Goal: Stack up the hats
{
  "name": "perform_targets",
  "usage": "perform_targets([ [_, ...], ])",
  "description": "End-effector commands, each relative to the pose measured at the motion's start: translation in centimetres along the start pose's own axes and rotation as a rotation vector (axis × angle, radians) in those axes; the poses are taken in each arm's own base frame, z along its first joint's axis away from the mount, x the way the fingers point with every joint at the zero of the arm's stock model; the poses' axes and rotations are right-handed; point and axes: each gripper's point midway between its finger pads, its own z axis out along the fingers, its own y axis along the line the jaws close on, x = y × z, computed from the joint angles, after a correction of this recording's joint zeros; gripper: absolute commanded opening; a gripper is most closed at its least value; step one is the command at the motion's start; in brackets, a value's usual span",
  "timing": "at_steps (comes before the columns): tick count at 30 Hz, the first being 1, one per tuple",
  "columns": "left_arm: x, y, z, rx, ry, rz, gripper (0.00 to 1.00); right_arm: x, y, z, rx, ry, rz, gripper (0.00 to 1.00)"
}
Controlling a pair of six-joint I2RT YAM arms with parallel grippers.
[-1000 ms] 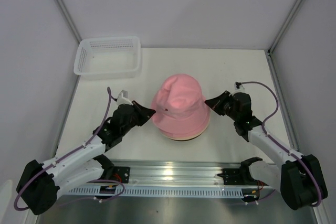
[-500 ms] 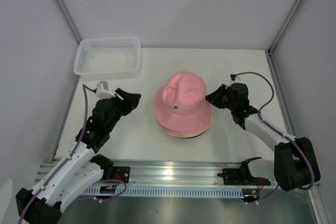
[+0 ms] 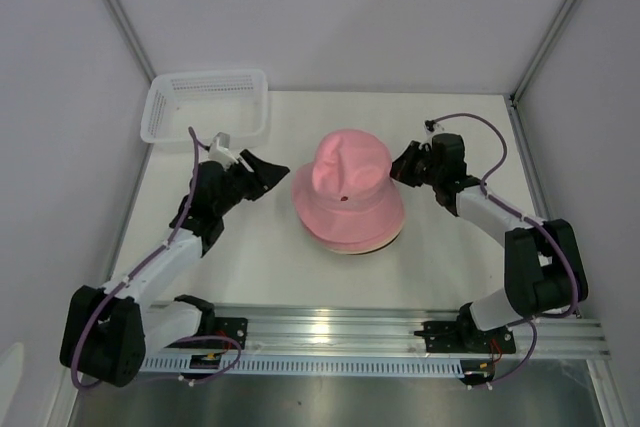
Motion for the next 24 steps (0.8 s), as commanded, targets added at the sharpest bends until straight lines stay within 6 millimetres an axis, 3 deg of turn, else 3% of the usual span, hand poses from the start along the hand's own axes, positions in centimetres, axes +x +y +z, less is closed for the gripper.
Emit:
perform_targets([
  [1, -0.1, -4.6, 0.5, 0.246, 0.041, -0.019, 0.59, -2.0, 0.8, 0.6, -0.029, -0.019, -0.071, 0.00],
  [11, 2.1, -0.7, 3.2, 0.119, 0.120, -0.108, 0.61, -2.9, 1.7, 2.1, -0.071, 0.012, -0.078, 0.00],
  [17, 2.3, -1.8, 3.9, 0.172, 0.147, -0.145, 0.58, -2.6, 1.6, 2.2, -0.071, 0.024, -0.071, 0.00],
  [18, 2.6, -1.7, 4.1, 0.171, 0.159, -0.154, 0.54, -2.6, 1.5, 2.2, -0.068, 0.024, -0.070, 0.00],
  [20, 3.0, -2.1, 4.1, 0.182, 0.170, -0.173, 0.36, -2.5, 1.4, 2.1, -0.063, 0.024, -0.068, 0.00],
  [21, 3.2, -2.0, 4.2, 0.179, 0.173, -0.184, 0.26, -2.5, 1.3, 2.1, -0.061, 0.022, -0.069, 0.00],
  [22, 3.3, -1.8, 4.3, 0.171, 0.171, -0.198, 0.11, -2.4, 1.2, 2.1, -0.058, 0.023, -0.069, 0.00],
  [24, 3.9, -1.4, 4.5, 0.145, 0.181, -0.210, 0.01, -2.2, 1.1, 2.0, -0.050, 0.025, -0.069, 0.00],
])
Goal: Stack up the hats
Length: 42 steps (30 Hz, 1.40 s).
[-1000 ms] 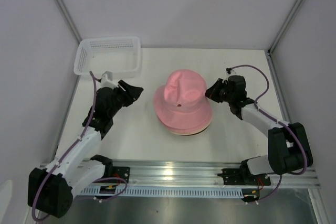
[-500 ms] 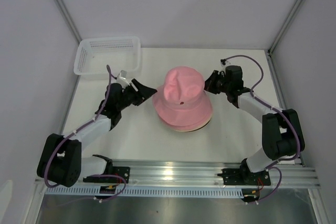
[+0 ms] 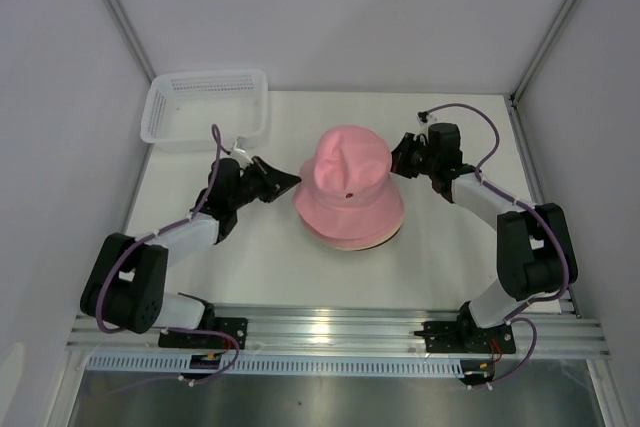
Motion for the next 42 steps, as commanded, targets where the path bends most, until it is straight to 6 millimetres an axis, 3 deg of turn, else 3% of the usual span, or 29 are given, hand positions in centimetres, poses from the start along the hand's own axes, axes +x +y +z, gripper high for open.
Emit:
perform_targets([
  [1, 0.2, -1.2, 0.5, 0.037, -0.004, -0.015, 0.01, -1.1, 0.1, -0.3, 0.009, -0.030, -0.030, 0.00],
  [3, 0.5, -0.7, 0.8, 0.010, -0.003, -0.026, 0.01, -1.0, -0.2, -0.4, 0.025, -0.032, -0.032, 0.00],
  [8, 3.8, 4.2, 1.6, -0.233, 0.055, 0.009, 0.01, -0.7, -0.9, -0.8, 0.065, -0.032, -0.039, 0.00],
  [14, 7.0, 5.0, 2.0, -0.209, 0.114, 0.047, 0.01, -0.5, -1.1, -1.4, 0.077, -0.047, -0.045, 0.00],
  [17, 7.3, 5.7, 1.9, -0.235, 0.095, 0.079, 0.01, -0.6, -1.4, -1.5, 0.088, -0.059, -0.050, 0.00],
  [24, 6.0, 10.5, 1.4, -0.447, -0.012, 0.197, 0.01, -0.4, -2.1, -1.4, 0.108, -0.082, -0.050, 0.00],
  [27, 4.8, 9.7, 0.9, -0.439, -0.062, 0.245, 0.01, -0.4, -2.1, -1.6, 0.105, -0.092, -0.057, 0.00],
  [31, 3.3, 6.1, 0.1, -0.356, -0.107, 0.286, 0.01, -1.0, -1.3, -2.4, 0.094, -0.121, -0.059, 0.00],
  [32, 2.4, 4.1, -0.2, -0.314, -0.129, 0.290, 0.01, -1.5, -0.8, -3.0, 0.088, -0.142, -0.061, 0.00],
  [33, 2.3, 3.8, -0.7, -0.330, -0.121, 0.290, 0.11, -1.6, -0.6, -3.3, 0.086, -0.151, -0.059, 0.00],
  [35, 1.0, 1.8, -1.6, -0.300, -0.151, 0.284, 0.19, -1.3, -0.7, -4.0, 0.102, -0.176, -0.039, 0.00],
  [36, 1.0, 2.0, -2.3, -0.320, -0.143, 0.271, 0.30, -1.7, 0.0, -4.9, 0.089, -0.205, -0.041, 0.00],
  [38, -0.1, 1.4, -3.4, -0.320, -0.163, 0.230, 0.39, -1.0, -0.5, -5.6, 0.119, -0.232, -0.006, 0.00],
  [40, -0.1, 1.1, -5.0, -0.308, -0.162, 0.138, 0.48, -0.8, 0.2, -6.5, 0.113, -0.266, 0.012, 0.00],
  [41, 0.0, 0.9, -5.4, -0.294, -0.168, 0.106, 0.53, 0.0, -0.5, -6.7, 0.131, -0.277, 0.025, 0.00],
  [42, 0.3, -0.8, -5.9, -0.223, -0.165, 0.050, 0.65, 0.4, 0.2, -7.0, 0.113, -0.292, 0.040, 0.00],
])
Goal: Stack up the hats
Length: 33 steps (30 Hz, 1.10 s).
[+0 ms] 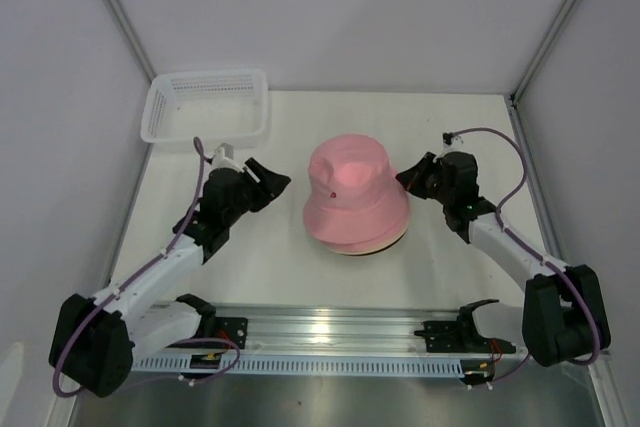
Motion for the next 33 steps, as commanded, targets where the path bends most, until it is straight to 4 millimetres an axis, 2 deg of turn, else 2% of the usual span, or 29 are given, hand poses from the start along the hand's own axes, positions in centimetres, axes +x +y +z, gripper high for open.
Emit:
perform_targets([
  [1, 1.0, -0.9, -2.2, 0.056, 0.059, -0.162, 0.69, -0.4, 1.0, -1.2, -0.002, -0.108, 0.058, 0.00],
  [2, 1.3, -1.0, -2.4, 0.076, 0.065, -0.191, 0.72, 0.3, 0.0, -1.3, 0.030, -0.115, 0.078, 0.00],
  [3, 1.0, -2.3, -3.0, 0.131, 0.063, -0.241, 0.72, 0.9, 0.2, -1.4, 0.029, -0.113, 0.119, 0.00],
  [9, 2.4, -2.1, -3.5, 0.151, 0.099, -0.368, 0.68, 3.3, -1.8, -2.1, 0.112, -0.125, 0.226, 0.00],
  [12, 3.5, -1.9, -3.5, 0.166, 0.127, -0.400, 0.66, 3.6, -1.9, -2.7, 0.115, -0.160, 0.256, 0.00],
  [17, 3.7, -3.8, -3.8, 0.265, 0.162, -0.432, 0.66, 2.7, -1.4, -4.0, 0.100, -0.233, 0.253, 0.00],
  [24, 4.6, -6.3, -3.9, 0.330, 0.219, -0.451, 0.65, 2.5, -1.4, -4.3, 0.101, -0.251, 0.252, 0.00],
  [30, 7.1, -6.1, -2.9, 0.286, 0.318, -0.489, 0.63, 2.5, -1.3, -4.2, 0.099, -0.253, 0.249, 0.00],
  [33, 7.3, -6.1, -3.0, 0.282, 0.322, -0.505, 0.62, 2.6, -1.2, -4.2, 0.098, -0.250, 0.248, 0.00],
])
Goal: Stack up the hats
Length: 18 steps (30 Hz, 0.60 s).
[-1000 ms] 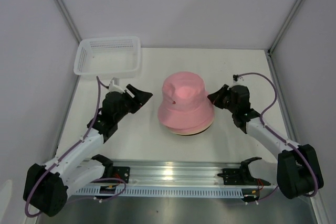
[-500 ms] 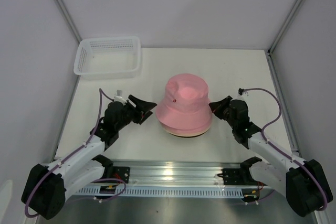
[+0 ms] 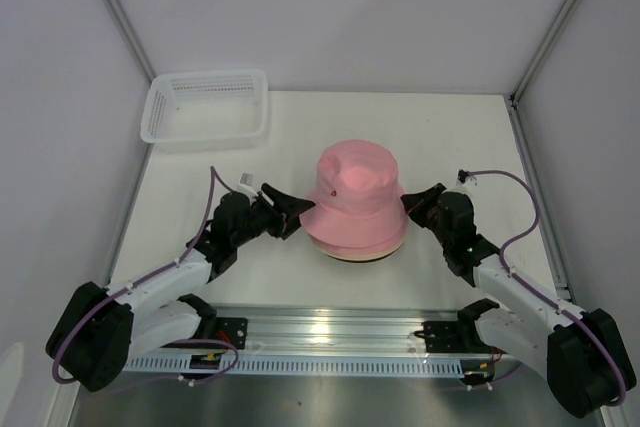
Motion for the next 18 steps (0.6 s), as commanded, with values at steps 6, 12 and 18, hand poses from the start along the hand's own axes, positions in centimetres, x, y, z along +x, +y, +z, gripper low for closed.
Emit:
perform_targets([
  [6, -0.5, -3.3, -0.4, 0.088, -0.048, 0.002, 0.03, -0.9, 0.6, 0.3, -0.015, -0.048, 0.005, 0.00],
  [12, -1.9, 1.9, 1.4, -0.113, -0.133, 0.192, 0.01, -0.7, -0.1, 0.4, 0.008, -0.052, 0.002, 0.00],
  [18, 0.9, 8.0, 2.9, -0.271, -0.035, 0.312, 0.01, -0.4, -0.7, 0.6, 0.023, -0.049, -0.003, 0.00],
])
